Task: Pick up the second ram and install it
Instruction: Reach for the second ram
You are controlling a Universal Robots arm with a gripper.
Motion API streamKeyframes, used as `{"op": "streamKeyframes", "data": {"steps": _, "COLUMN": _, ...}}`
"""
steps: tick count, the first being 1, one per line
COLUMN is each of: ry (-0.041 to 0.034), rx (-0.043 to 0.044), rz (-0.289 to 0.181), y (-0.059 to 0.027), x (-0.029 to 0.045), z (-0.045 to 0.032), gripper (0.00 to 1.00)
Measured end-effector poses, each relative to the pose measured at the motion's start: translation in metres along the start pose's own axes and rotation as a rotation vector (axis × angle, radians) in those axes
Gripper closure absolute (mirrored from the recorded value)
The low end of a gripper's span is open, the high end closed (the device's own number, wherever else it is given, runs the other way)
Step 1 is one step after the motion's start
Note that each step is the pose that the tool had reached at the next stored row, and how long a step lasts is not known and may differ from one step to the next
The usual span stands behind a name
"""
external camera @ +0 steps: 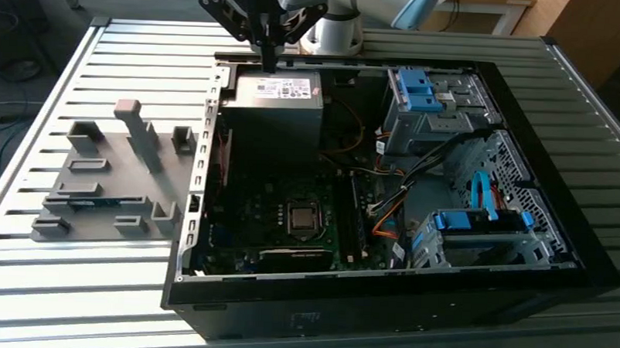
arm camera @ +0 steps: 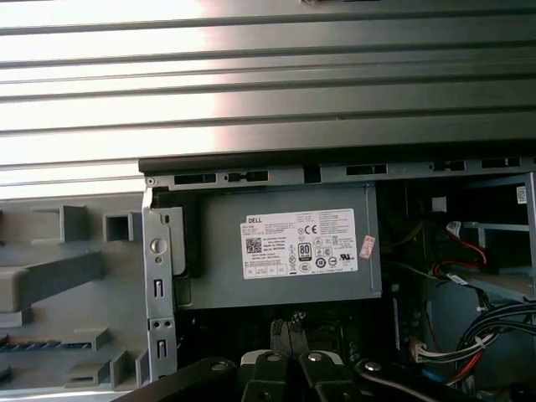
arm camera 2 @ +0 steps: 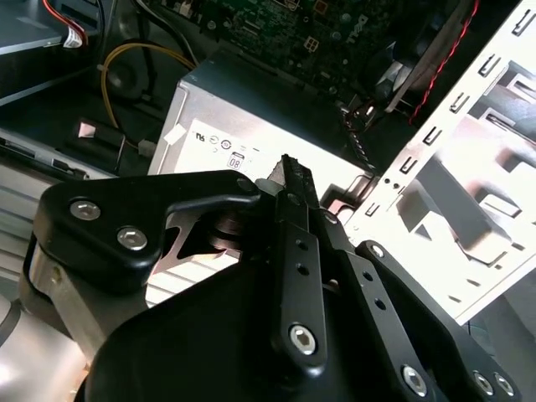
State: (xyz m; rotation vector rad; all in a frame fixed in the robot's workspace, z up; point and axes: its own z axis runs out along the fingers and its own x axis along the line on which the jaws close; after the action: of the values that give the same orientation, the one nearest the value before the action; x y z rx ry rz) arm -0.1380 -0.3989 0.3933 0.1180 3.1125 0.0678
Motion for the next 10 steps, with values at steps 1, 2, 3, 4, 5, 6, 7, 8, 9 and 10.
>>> {"op": "streamKeyframes", "data": {"steps": 1, "ry": 0.0000, "rx": 0.0001, "rz": 0.000, "y": -0.0001, "x": 0.0007, "z": -0.0001, "gripper": 0.89}}
{"op": "streamKeyframes", "data": {"steps": 2, "ry": 0.0000, "rx": 0.0001, "rz": 0.000, "y": -0.0001, "x": 0.0013, "z": -0.0001, "gripper": 0.89}}
{"op": "streamKeyframes", "data": {"steps": 3, "ry": 0.0000, "rx": 0.0001, "rz": 0.000, "y": -0.0001, "x": 0.0018, "z": -0.0001, "gripper": 0.89}}
{"op": "streamKeyframes", "data": {"steps": 4, "ry": 0.0001, "rx": 0.0002, "rz": 0.000, "y": -0.0002, "x": 0.0023, "z": -0.0001, "gripper": 0.89}}
{"op": "streamKeyframes", "data": {"steps": 5, "ry": 0.0000, "rx": 0.0001, "rz": 0.000, "y": -0.0002, "x": 0.0028, "z": -0.0001, "gripper": 0.89}}
{"op": "streamKeyframes", "data": {"steps": 6, "ry": 0.0000, "rx": 0.0001, "rz": 0.000, "y": -0.0003, "x": 0.0034, "z": -0.0001, "gripper": 0.89}}
{"op": "streamKeyframes", "data": {"steps": 7, "ry": 0.0000, "rx": 0.0001, "rz": 0.000, "y": -0.0003, "x": 0.0039, "z": -0.0001, "gripper": 0.89}}
{"op": "streamKeyframes", "data": {"steps": 8, "ry": 0.0000, "rx": 0.0001, "rz": 0.000, "y": -0.0003, "x": 0.0045, "z": -0.0002, "gripper": 0.89}}
{"op": "streamKeyframes", "data": {"steps": 9, "ry": 0.0000, "rx": 0.0000, "rz": 0.000, "y": -0.0004, "x": 0.0051, "z": -0.0001, "gripper": 0.89}}
{"op": "streamKeyframes", "data": {"steps": 10, "ry": 0.0000, "rx": 0.0001, "rz": 0.000, "y": -0.0004, "x": 0.0057, "z": -0.0002, "gripper": 0.89}}
